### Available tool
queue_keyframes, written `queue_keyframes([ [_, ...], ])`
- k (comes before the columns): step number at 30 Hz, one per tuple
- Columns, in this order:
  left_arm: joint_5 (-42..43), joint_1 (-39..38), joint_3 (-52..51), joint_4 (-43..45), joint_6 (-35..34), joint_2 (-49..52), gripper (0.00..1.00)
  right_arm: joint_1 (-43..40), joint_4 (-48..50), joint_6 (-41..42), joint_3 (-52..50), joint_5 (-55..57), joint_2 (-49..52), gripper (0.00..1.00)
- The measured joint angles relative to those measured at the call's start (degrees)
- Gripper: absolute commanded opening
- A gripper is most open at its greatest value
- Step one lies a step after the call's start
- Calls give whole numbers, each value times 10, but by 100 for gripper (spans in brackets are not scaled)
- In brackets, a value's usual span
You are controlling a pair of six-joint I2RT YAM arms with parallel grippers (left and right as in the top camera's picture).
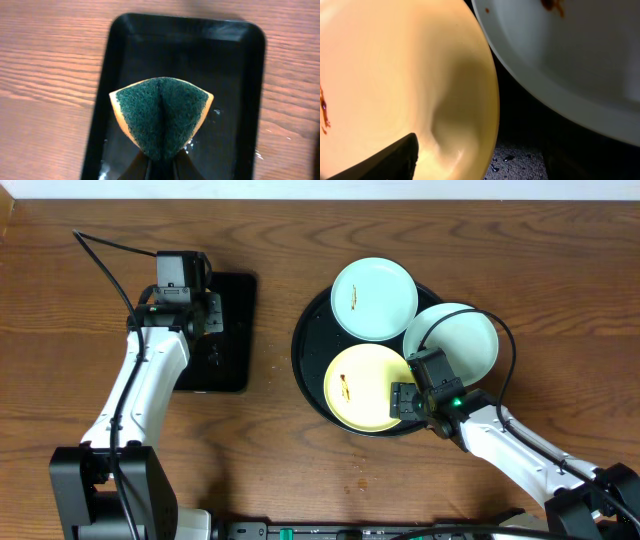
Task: Clean dirty plates on tray and stack at the side
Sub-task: 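Carry the sponge with the left gripper over the yellow plate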
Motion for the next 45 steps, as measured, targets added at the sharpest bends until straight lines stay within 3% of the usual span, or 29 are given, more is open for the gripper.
queue_keyframes([
  [3, 35, 0, 0, 7, 2, 0, 7, 0, 13, 2, 0, 1, 0, 43],
  [13, 68, -2, 0, -30, -9, 0, 7, 0, 21, 0, 0, 2, 0, 6],
  [23, 77, -2, 1, 22, -25, 0, 7, 0, 23, -4, 0, 11, 0, 6],
  [32, 207, -5, 1, -15, -94, -1, 7, 0, 33, 0, -2, 13, 2, 8],
  [45, 163, -24, 1, -23, -106, -1, 7, 0, 45, 10, -3, 14, 15, 1],
])
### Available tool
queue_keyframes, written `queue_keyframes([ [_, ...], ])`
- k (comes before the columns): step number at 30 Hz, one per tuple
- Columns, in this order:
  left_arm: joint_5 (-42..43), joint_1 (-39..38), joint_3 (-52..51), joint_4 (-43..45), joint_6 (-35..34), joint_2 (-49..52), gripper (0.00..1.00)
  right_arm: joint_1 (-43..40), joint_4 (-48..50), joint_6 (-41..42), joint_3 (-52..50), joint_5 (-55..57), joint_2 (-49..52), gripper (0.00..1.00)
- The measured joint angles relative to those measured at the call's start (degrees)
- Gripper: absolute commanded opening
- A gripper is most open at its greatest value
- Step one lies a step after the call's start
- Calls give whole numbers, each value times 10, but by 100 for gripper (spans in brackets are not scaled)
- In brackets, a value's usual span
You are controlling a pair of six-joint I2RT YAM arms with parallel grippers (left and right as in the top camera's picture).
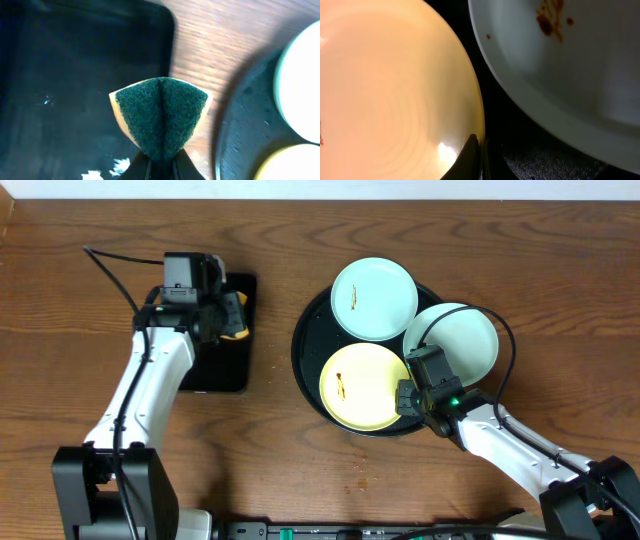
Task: Clean dirty plates on tray and stack at the side
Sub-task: 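Carry the sponge with the left gripper over the yellow plate, then wipe the yellow plate's stain with the sponge in the left gripper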
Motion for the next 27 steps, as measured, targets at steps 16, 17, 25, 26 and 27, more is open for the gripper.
queue_keyframes([
  [16, -2, -278, 0, -42, -49, 0, 7, 0, 0, 0, 0, 2, 0, 1],
  [17, -14, -295, 0, -40, -57, 0, 7, 0, 0, 0, 0, 2, 0, 1],
  [25, -64, -343, -26, 12, -97, 20, 7, 0, 0, 0, 0, 2, 0, 1],
  [26, -67, -344, -31, 19, -100, 29, 7, 0, 0, 0, 0, 2, 0, 1],
  [27, -68, -344, -35, 24, -104, 38, 8, 0, 0, 0, 0, 2, 0, 1],
])
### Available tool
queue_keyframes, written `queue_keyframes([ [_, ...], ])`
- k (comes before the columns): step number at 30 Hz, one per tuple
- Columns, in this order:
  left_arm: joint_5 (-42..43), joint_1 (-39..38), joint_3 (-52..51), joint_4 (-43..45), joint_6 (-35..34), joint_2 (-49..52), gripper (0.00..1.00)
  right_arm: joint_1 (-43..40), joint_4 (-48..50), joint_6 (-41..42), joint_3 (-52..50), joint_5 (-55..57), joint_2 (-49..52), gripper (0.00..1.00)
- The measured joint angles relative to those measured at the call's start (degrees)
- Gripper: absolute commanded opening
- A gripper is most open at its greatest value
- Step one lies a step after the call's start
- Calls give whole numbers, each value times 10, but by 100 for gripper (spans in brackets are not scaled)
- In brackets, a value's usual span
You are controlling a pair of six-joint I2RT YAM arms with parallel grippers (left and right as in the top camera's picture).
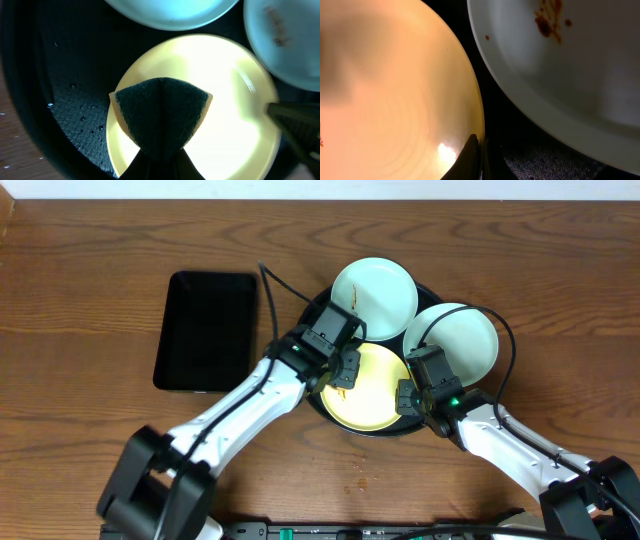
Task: Clean dirty plates on tray and stack at the side
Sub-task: 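Wipe the yellow plate's stain with the sponge in the left gripper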
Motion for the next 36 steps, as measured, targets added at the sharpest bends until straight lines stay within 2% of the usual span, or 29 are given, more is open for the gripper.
queue_keyframes([
  [7, -12, 0, -11, 27, -6, 70, 7, 0, 0, 0, 0, 0, 0, 1],
  [22, -29, -2, -6, 42, -8, 112, 8, 0, 0, 0, 0, 0, 0, 1],
  [36, 36, 6, -2, 46, -18, 118, 8, 0, 0, 0, 0, -2, 0, 1],
])
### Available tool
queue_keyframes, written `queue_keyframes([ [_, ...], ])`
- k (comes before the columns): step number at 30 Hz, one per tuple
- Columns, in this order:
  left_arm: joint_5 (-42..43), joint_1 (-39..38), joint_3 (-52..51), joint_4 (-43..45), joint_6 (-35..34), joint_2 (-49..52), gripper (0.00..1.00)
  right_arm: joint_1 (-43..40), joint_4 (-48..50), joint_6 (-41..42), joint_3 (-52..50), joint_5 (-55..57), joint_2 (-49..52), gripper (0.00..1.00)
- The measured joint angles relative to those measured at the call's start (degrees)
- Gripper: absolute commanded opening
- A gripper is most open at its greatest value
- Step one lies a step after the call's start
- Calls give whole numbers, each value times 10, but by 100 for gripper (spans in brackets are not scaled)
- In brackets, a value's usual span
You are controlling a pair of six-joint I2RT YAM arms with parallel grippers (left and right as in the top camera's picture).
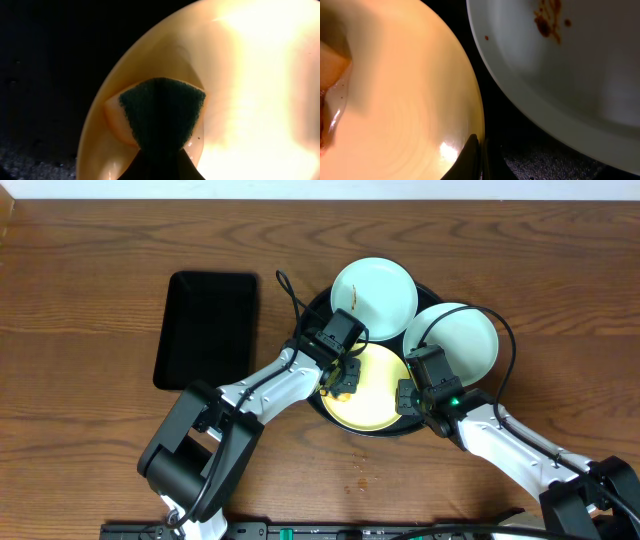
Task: Clean dirty plates on tray and stack at the side
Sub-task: 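Wipe the yellow plate's stain with the sponge in the left gripper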
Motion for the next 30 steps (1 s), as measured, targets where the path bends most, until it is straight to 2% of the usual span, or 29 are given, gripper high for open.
queue_keyframes([
  [8, 32, 3, -28, 43, -1, -7, 7, 0, 0, 0, 0, 0, 0, 1],
  [22, 226, 5, -36, 48, -2, 4, 8, 0, 0, 0, 0, 0, 0, 1],
  [26, 291, 28, -35, 38, -2, 1, 7, 0, 0, 0, 0, 0, 0, 2],
  [30, 311, 79, -25, 38, -2, -41, 8, 0, 0, 0, 0, -1, 0, 7],
])
